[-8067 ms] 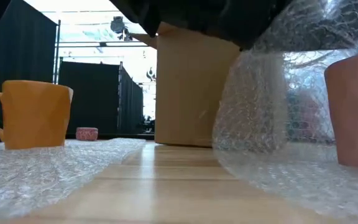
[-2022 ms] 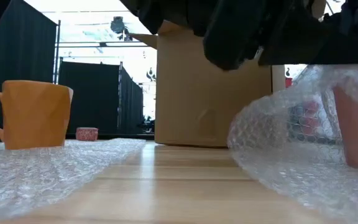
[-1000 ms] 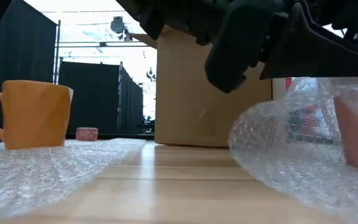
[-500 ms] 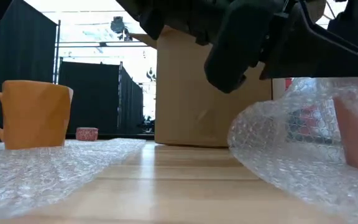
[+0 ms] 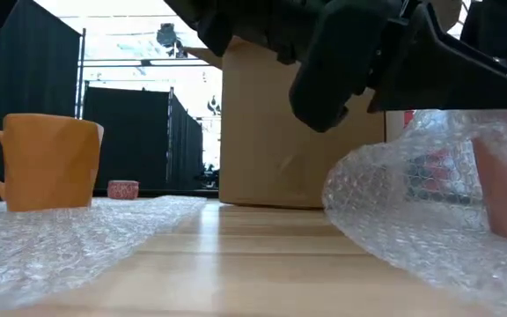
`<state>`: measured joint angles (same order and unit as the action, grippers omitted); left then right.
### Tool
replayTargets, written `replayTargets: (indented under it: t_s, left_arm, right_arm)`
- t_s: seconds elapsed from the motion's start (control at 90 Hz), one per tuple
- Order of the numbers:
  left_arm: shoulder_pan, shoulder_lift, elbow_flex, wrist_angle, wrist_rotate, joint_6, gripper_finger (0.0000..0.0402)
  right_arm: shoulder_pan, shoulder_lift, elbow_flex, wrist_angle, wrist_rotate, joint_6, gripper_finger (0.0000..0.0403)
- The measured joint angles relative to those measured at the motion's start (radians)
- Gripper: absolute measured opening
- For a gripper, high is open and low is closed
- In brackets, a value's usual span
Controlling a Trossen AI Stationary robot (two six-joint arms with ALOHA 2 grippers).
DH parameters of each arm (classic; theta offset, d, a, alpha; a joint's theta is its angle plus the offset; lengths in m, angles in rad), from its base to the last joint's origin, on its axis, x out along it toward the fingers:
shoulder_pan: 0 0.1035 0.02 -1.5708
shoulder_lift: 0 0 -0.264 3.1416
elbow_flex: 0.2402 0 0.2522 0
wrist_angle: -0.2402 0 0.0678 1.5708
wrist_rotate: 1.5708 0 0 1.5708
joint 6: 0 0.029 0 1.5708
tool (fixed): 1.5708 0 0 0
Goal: Wrap mug
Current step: Wrap the pink mug in the bubble wrap
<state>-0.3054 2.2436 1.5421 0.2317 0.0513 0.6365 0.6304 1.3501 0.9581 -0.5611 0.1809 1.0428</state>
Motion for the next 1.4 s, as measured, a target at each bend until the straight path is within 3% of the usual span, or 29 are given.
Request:
replayTargets:
  t_s: [0.289,0.967,1.167,1.4]
  left_arm:
    - [0.0,0.0,0.0,0.0,-0.003,0.001,0.0132]
    - [0.0,0.002,-0.001,0.02,-0.004,-0.001,0.0132]
    - [-0.011,-0.001,-0.001,0.013,-0.067,-0.003,0.0132]
    - [-0.035,-0.053,-0.001,-0.116,-0.123,-0.073,0.0132]
  right_arm:
    - [0.001,0.121,0.002,-0.052,0.008,-0.016,0.0258]
    - [0.0,0.132,0.002,-0.069,0.029,-0.019,0.0258]
    - [0.0,0.133,0.001,-0.071,0.03,-0.027,0.0258]
    - [-0.002,0.132,0.001,-0.068,0.036,-0.042,0.0258]
